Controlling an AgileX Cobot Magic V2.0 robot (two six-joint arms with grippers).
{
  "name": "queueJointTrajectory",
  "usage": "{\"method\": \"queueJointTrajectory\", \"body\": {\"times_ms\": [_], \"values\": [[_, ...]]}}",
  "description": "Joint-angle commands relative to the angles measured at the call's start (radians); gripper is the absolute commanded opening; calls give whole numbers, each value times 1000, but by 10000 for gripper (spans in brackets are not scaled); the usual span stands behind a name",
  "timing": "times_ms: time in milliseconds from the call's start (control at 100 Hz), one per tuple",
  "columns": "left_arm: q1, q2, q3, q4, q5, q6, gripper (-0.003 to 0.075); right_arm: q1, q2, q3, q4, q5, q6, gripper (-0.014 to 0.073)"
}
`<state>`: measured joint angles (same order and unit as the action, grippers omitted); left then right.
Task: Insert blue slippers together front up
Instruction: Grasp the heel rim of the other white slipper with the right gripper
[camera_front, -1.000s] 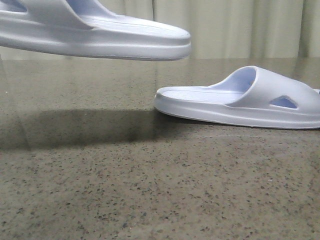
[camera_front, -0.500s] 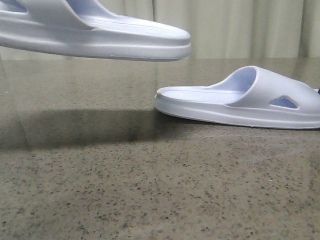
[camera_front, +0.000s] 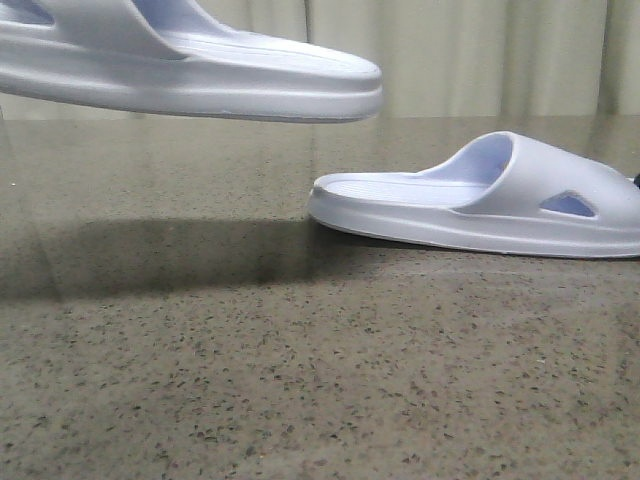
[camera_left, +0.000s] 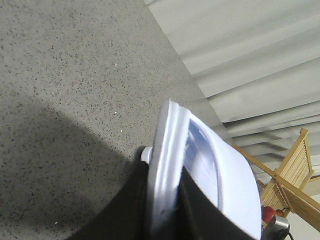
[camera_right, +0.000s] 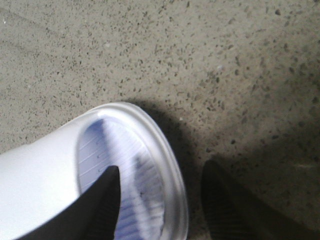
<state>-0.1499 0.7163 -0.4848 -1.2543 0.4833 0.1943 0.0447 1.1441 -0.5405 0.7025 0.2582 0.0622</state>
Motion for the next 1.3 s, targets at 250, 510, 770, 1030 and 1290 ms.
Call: {"method": "queueJointTrajectory", "body": {"times_ms": [250,510,770,1030,1290], "values": [[-6,-4,-37,-40,-9,1,16,-7,-9,-31,72,-38,-4,317],[-6,-4,-37,-40,-9,1,16,-7,-9,-31,104,-36,-4,317],[-6,-4,-37,-40,-9,1,16,-7,-9,-31,154,-21,-4,269],[-6,-4,-37,-40,-9,1,16,-7,-9,-31,156,-8,-4,157],[-6,-4,-37,-40,-9,1,16,-7,-9,-31,156,-26,-4,-26]]}}
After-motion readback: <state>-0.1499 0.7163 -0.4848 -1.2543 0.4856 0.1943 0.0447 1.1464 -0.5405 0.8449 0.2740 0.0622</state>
